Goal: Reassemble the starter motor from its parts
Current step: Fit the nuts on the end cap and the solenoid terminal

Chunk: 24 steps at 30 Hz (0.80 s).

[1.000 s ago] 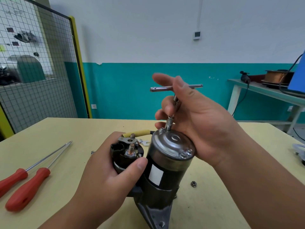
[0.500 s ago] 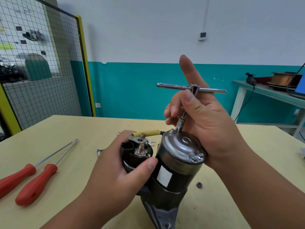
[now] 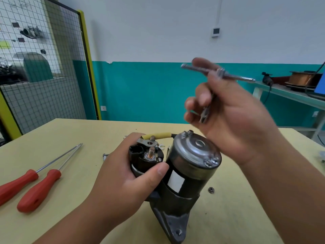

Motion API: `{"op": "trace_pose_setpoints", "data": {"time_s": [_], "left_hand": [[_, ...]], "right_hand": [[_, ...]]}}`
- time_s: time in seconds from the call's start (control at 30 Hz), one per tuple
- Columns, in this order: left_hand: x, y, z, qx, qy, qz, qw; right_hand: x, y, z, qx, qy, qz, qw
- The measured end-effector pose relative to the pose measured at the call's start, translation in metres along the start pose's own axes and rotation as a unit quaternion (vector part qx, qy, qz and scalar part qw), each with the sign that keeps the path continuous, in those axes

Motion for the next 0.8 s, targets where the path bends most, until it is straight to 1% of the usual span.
{"op": "trace_pose_setpoints", "data": {"time_s": [0.07, 0.1, 0.13, 0.17, 0.2, 0.23, 0.27, 0.33, 0.37, 0.43, 0.47, 0.5, 0.57, 0.6, 0.67, 0.7, 0.73, 0.77, 0.8], "left_hand": [[0.000, 0.000, 0.000, 0.003, -0.001, 0.001, 1.000], [-0.001, 0.000, 0.000, 0.004, -0.001, 0.000, 1.000], [-0.002, -0.001, 0.000, 0.006, 0.002, -0.003, 1.000], [-0.003, -0.001, 0.000, 0.007, 0.006, -0.007, 1.000], [-0.004, -0.002, -0.001, 0.010, 0.011, -0.009, 1.000], [-0.006, -0.002, -0.001, 0.011, 0.015, -0.010, 1.000], [-0.007, -0.002, -0.001, 0.012, 0.018, -0.012, 1.000], [-0.008, -0.002, -0.002, 0.011, 0.017, -0.015, 1.000], [-0.008, -0.002, -0.002, 0.009, 0.015, -0.015, 1.000], [-0.007, -0.002, -0.002, 0.005, 0.011, -0.009, 1.000], [-0.006, -0.003, -0.002, 0.002, 0.007, -0.006, 1.000], [-0.005, -0.003, -0.002, -0.002, 0.002, -0.003, 1.000], [-0.003, -0.003, 0.000, -0.014, 0.000, -0.001, 1.000], [-0.002, -0.003, 0.000, -0.019, 0.006, 0.000, 1.000], [0.001, -0.003, 0.001, -0.031, 0.025, 0.004, 0.999], [0.002, -0.003, 0.001, -0.036, 0.034, 0.009, 0.999], [0.002, -0.004, 0.001, -0.041, 0.041, 0.015, 0.998], [0.002, -0.004, 0.001, -0.045, 0.047, 0.020, 0.998], [0.002, -0.004, 0.001, -0.049, 0.049, 0.024, 0.997]], "right_hand": [[-0.009, -0.002, -0.017, 0.048, -0.016, 0.005, 0.999], [-0.012, -0.002, -0.031, 0.088, 0.020, 0.008, 0.996], [-0.012, -0.001, -0.046, 0.134, 0.093, 0.012, 0.987], [-0.008, 0.001, -0.061, 0.175, 0.196, 0.025, 0.965], [0.000, 0.002, -0.074, 0.203, 0.311, 0.050, 0.927], [0.013, 0.005, -0.087, 0.217, 0.419, 0.081, 0.878], [0.028, 0.009, -0.102, 0.213, 0.513, 0.114, 0.824], [0.064, 0.025, -0.129, 0.165, 0.648, 0.183, 0.721], [0.079, 0.036, -0.142, 0.135, 0.683, 0.221, 0.683], [0.099, 0.060, -0.164, 0.092, 0.716, 0.281, 0.633], [0.104, 0.069, -0.171, 0.074, 0.730, 0.296, 0.612], [0.107, 0.076, -0.174, 0.059, 0.739, 0.302, 0.599], [0.110, 0.085, -0.173, 0.040, 0.744, 0.302, 0.595], [0.110, 0.088, -0.169, 0.029, 0.754, 0.302, 0.583], [0.097, 0.083, -0.154, 0.015, 0.789, 0.285, 0.545], [0.081, 0.075, -0.139, 0.023, 0.794, 0.257, 0.551], [0.060, 0.065, -0.120, 0.042, 0.779, 0.217, 0.587], [0.035, 0.055, -0.096, 0.067, 0.741, 0.171, 0.646], [0.011, 0.045, -0.069, 0.082, 0.682, 0.132, 0.714]]}}
Point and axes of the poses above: each hand's wrist, its own y-axis away from the middle knuckle, its own z-axis out of the palm, x = y × z, the point moved 8 cm from there along -y, towards the middle knuckle, and after that the axes turned 7 degrees about z, right-handed, at the moved point
